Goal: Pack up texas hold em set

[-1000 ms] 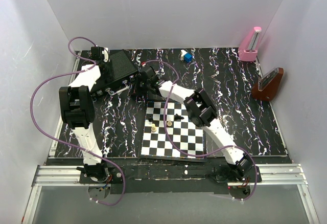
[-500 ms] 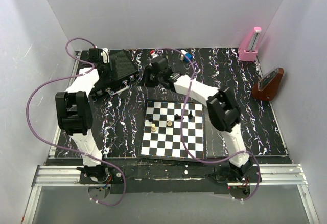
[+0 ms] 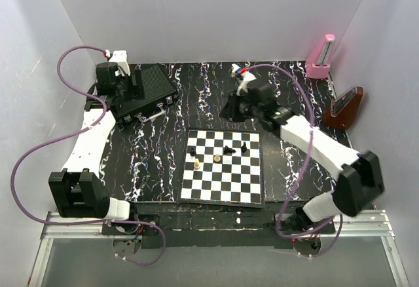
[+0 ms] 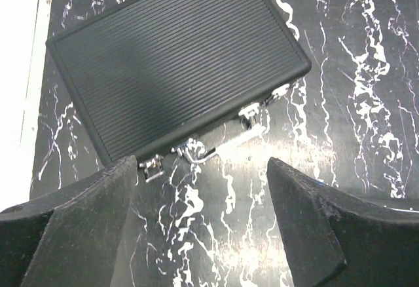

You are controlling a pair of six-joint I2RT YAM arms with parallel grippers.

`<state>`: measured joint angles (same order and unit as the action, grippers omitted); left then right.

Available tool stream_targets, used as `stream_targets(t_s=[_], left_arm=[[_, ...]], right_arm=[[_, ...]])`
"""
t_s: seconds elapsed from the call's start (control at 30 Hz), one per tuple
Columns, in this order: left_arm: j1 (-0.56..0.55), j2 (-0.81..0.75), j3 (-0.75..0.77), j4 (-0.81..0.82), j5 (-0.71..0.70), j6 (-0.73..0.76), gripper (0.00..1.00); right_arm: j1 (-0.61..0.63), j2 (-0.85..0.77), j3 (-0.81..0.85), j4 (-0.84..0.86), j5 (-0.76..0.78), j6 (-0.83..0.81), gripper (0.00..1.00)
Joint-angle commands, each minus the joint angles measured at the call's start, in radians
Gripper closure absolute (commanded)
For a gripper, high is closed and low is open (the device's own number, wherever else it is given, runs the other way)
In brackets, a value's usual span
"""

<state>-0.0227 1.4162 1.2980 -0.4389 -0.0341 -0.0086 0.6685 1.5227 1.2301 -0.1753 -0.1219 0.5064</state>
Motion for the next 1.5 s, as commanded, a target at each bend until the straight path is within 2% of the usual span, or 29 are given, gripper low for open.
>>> stream_targets(t_s=[0.0, 0.2, 0.3, 0.5, 0.63, 0.83, 1.47], left_arm=[[0.021, -0.028, -0.052, -0.07, -0.027, -0.053, 0.24], [0.076, 0.012, -0.109, -0.066, -0.036, -0.073, 0.44], [0.081, 0.049, -0.112, -0.063, -0.046, -0.071, 0.5], [0.087, 0.131, -0.083, -0.037, -0.013, -0.057, 0.61], [0.089, 0.185, -0.049, -0.047, -0.042, -0.056, 0.66], [0.089, 0.242, -0.039, -0.053, -0.069, -0.053, 0.7], [0.09, 0.308, -0.039, -0.055, -0.093, -0.041, 0.73]], right_arm=[[-0.095, -0.238, -0.128, -0.079, -0.03, -0.063, 0.72], [-0.158, -0.472, -0.257, -0.171, 0.034, -0.098, 0.7], [-0.168, -0.542, -0.287, -0.208, 0.054, -0.098, 0.7], [-0.171, -0.61, -0.325, -0.227, 0.05, -0.072, 0.7], [-0.17, -0.608, -0.328, -0.22, 0.022, -0.054, 0.71], [-0.17, -0.624, -0.34, -0.207, 0.019, -0.032, 0.72], [-0.17, -0.628, -0.368, -0.191, 0.01, -0.009, 0.73]])
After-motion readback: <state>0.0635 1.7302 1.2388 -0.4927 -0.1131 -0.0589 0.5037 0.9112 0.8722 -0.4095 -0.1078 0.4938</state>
